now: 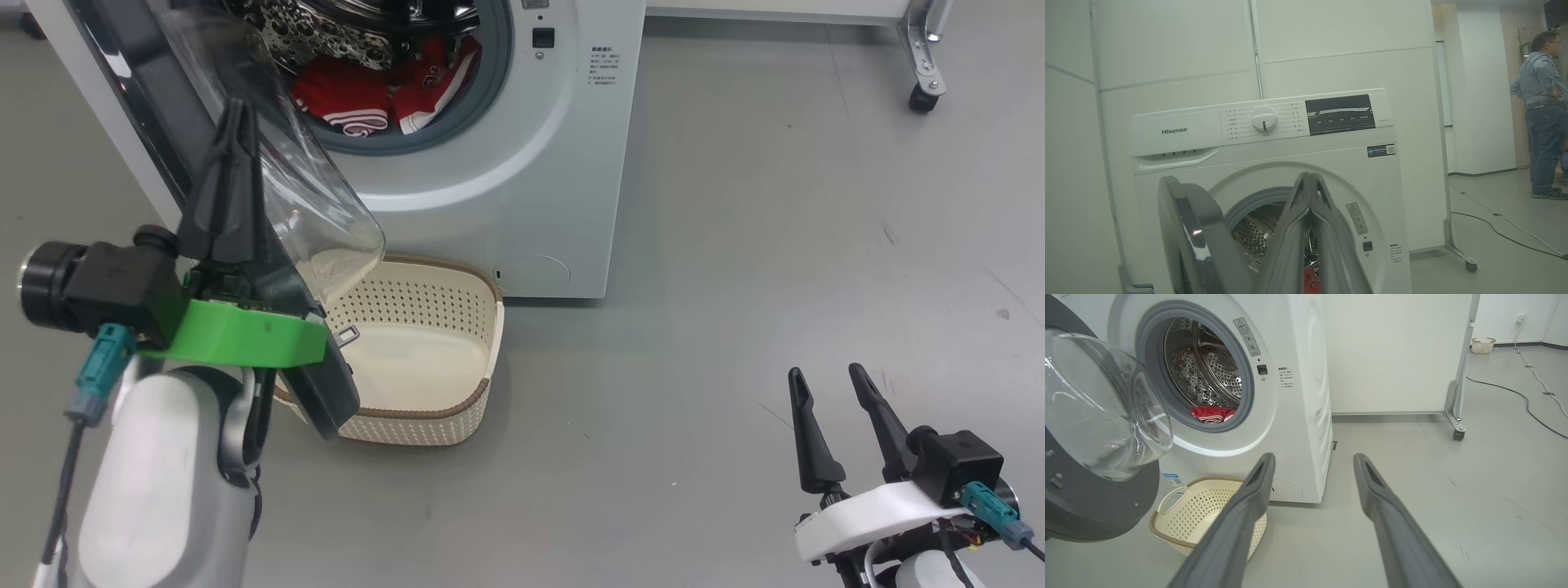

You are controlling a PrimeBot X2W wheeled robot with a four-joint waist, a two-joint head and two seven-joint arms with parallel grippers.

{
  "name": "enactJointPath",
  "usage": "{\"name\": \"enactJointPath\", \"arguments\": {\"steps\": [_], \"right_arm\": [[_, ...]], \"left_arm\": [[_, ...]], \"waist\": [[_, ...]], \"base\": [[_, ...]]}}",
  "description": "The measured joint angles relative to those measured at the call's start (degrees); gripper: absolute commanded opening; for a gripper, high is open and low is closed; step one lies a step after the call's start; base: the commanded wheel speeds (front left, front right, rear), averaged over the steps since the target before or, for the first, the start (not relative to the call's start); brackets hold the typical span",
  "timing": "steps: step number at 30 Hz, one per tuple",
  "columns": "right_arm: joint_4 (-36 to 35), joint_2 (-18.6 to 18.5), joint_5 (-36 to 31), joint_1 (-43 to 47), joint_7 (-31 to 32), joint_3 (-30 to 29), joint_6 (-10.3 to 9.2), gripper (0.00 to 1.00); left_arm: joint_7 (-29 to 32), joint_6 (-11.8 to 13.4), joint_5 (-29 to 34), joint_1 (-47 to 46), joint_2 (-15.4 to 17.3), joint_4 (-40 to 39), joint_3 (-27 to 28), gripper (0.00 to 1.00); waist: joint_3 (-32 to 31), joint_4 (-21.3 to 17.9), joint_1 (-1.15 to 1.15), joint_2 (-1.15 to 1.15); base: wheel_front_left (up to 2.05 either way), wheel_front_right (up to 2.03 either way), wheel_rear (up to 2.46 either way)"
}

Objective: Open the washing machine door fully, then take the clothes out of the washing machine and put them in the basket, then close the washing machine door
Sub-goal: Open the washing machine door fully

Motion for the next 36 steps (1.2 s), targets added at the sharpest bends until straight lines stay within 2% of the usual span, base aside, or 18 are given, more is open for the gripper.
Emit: {"name": "enactJointPath", "arguments": {"steps": [11, 21, 26, 36], "right_arm": [[0.4, 0.4, -0.3, 0.0, 0.0, -0.2, 0.62, 1.0], [0.6, 1.0, -0.4, 0.0, 0.0, -0.4, 1.01, 1.0], [0.9, 1.7, -0.8, -0.2, 0.0, -0.2, 1.33, 1.0], [1.5, 2.1, -0.8, -0.2, 0.0, -1.2, 1.35, 1.0]], "left_arm": [[5.9, -0.7, 0.2, 5.6, -0.2, 6.4, -7.3, 0.0], [9.1, -0.7, -2.2, 7.8, -0.4, 10.6, -9.3, 0.0], [10.3, 1.6, -2.0, 7.9, -0.4, 12.8, -7.6, 0.0], [11.2, 3.9, -2.1, 7.9, -0.5, 15.8, -6.9, 0.0]], "waist": [[0.4, -0.9, 0.0, 0.0], [1.1, -1.3, 0.0, 0.0], [1.5, -2.0, 0.0, 0.0], [1.9, -2.7, 0.0, 0.0]], "base": [[0.0, 0.0, 0.0], [0.0, 0.0, 0.0], [0.0, 0.0, 0.0], [0.0, 0.0, 0.0]]}}
